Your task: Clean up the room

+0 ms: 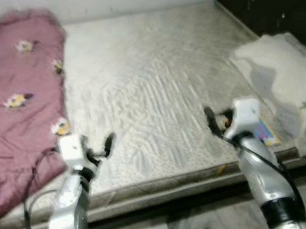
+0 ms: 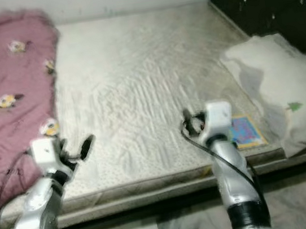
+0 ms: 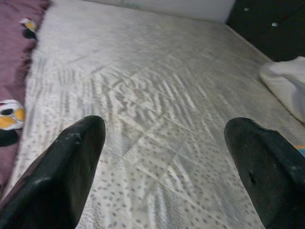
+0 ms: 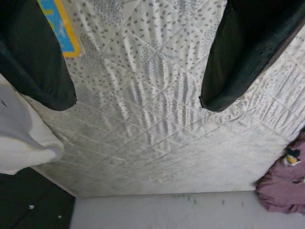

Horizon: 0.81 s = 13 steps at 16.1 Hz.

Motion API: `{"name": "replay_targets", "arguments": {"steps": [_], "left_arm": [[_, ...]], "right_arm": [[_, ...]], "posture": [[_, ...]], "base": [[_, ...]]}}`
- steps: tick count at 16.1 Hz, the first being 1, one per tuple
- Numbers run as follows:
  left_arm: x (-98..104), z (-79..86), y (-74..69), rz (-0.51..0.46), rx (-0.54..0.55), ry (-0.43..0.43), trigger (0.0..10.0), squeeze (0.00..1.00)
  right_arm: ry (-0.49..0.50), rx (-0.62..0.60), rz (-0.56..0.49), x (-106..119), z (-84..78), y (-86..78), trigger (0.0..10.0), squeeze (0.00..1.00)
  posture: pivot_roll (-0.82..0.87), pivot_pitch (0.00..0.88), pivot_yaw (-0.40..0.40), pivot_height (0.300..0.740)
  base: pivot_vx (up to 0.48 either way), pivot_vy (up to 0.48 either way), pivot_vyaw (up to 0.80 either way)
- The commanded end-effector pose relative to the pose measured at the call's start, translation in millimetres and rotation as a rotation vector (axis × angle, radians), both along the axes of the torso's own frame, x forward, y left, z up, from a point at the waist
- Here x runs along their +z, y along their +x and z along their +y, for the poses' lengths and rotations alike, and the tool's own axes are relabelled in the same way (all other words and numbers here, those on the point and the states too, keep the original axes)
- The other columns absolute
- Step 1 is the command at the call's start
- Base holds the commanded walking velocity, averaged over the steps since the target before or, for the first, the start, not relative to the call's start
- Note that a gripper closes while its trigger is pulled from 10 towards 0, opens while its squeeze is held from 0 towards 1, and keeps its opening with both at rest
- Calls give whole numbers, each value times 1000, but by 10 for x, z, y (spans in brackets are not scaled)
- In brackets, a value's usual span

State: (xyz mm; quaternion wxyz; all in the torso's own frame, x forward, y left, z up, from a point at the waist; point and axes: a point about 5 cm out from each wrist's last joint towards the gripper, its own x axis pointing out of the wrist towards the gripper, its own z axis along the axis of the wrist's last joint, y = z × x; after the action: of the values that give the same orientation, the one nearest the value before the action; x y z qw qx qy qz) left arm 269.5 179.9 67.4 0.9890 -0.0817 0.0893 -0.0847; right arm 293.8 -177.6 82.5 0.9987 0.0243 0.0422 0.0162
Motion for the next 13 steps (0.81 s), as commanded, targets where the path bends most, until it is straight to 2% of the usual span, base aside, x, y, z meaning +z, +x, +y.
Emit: {"name": "replay_targets", "arguments": {"steps": [1, 8, 10, 13], "left_arm": [[48, 59, 25, -13, 13, 18, 10000, 0], [83, 79, 27, -20, 35, 20, 10000, 0], [82, 87, 19, -20, 42, 20, 10000, 0], [72, 72, 12, -16, 45, 19, 10000, 0]], "right_arm": [[4, 7, -26, 57, 28, 24, 10000, 0], [-36, 40, -43, 106, 61, 59, 10000, 0], [-46, 41, -41, 104, 75, 61, 10000, 0], [-42, 40, -36, 96, 80, 67, 10000, 0]], "posture": [[6, 48, -53, 740], [-5, 74, -58, 740], [-3, 78, -62, 740], [-1, 77, -65, 740]], "base": [[0, 480, 0], [0, 480, 0], [0, 480, 750], [0, 480, 0]]}}
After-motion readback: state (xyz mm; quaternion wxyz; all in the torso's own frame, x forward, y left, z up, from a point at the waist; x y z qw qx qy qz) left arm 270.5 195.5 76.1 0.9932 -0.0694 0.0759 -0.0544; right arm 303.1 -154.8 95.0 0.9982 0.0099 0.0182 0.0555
